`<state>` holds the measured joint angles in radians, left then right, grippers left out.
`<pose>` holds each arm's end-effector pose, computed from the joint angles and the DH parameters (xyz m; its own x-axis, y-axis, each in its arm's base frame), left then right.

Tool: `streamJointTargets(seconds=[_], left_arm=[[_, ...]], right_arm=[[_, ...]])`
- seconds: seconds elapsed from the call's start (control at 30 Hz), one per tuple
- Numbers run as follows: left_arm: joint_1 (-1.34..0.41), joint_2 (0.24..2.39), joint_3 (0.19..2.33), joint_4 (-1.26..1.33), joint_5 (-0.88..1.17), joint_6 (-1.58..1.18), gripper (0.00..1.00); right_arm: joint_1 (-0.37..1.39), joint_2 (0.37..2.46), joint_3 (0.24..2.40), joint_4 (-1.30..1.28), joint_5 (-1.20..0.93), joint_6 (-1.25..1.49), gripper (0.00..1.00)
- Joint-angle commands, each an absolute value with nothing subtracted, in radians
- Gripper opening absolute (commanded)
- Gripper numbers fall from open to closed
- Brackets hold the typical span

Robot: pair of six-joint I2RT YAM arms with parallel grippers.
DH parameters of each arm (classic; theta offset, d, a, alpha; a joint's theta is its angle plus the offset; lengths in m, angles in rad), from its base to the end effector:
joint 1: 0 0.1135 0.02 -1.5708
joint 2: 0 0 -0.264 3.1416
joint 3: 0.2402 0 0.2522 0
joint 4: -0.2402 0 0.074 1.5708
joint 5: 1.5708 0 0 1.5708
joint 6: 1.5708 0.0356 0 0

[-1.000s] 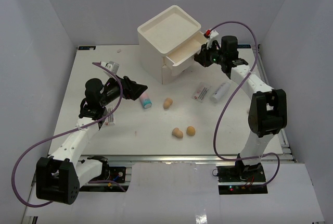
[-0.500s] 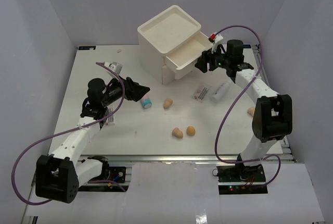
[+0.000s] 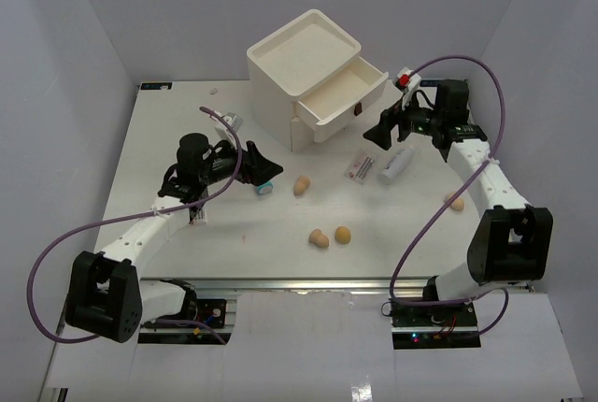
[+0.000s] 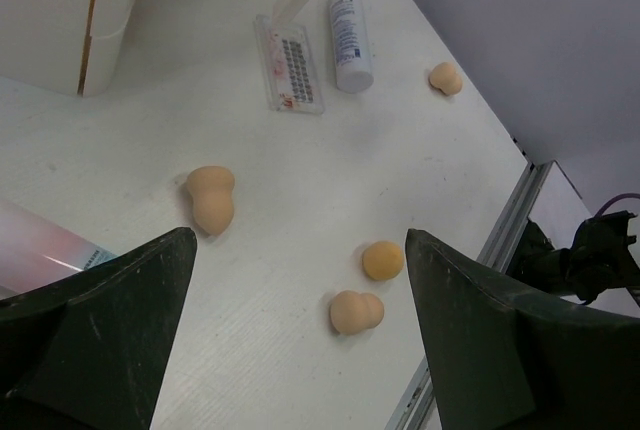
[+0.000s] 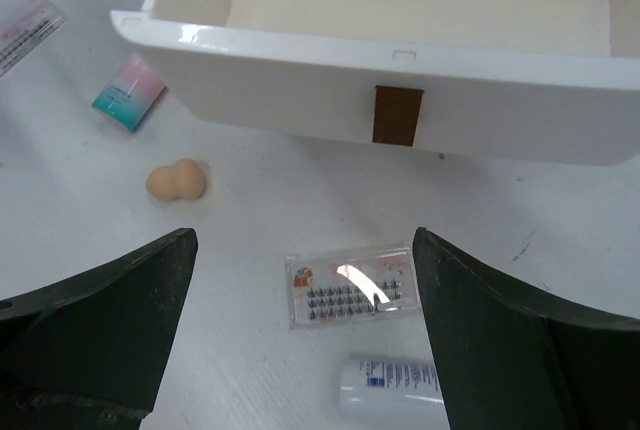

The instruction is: Organize the makeup

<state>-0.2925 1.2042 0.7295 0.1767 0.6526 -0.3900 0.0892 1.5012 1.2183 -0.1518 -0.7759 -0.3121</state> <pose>0.2508 -0.0981 0.2713 -0.5584 -0.1473 -0.8164 0.6191 0.5810 -0.5283 0.3402 0.0555 0.3242 -0.1854 -0.2366 -0.9537 -0.7914 0.6112 0.0022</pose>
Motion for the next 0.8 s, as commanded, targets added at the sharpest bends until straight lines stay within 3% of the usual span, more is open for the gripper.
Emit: streamJointTargets(seconds=[0.0,0.2,0.33,0.77], left_arm=[[-0.337,1.233,0.793,0.089,0.603,-0.344,0.93],[-0.415,1.335,0.843,0.005,0.459,-0.309,0.79],[-0.459,1.384,0.878,-0.044,0.378,-0.296,0.75],[-0.588,1.511,0.940,-0.044,0.096,-0.281,0.70]], right_arm=[[0.070,1.314,1.082,-0.295,-0.925,-0.462,0.95],[0.046,1.053,0.823,-0.315,-1.056,-0.541,0.93],[-0.099,0.915,0.641,-0.204,-1.187,-0.529,0.92],[-0.204,0.874,0.638,-0.190,-1.192,-0.481,0.91]])
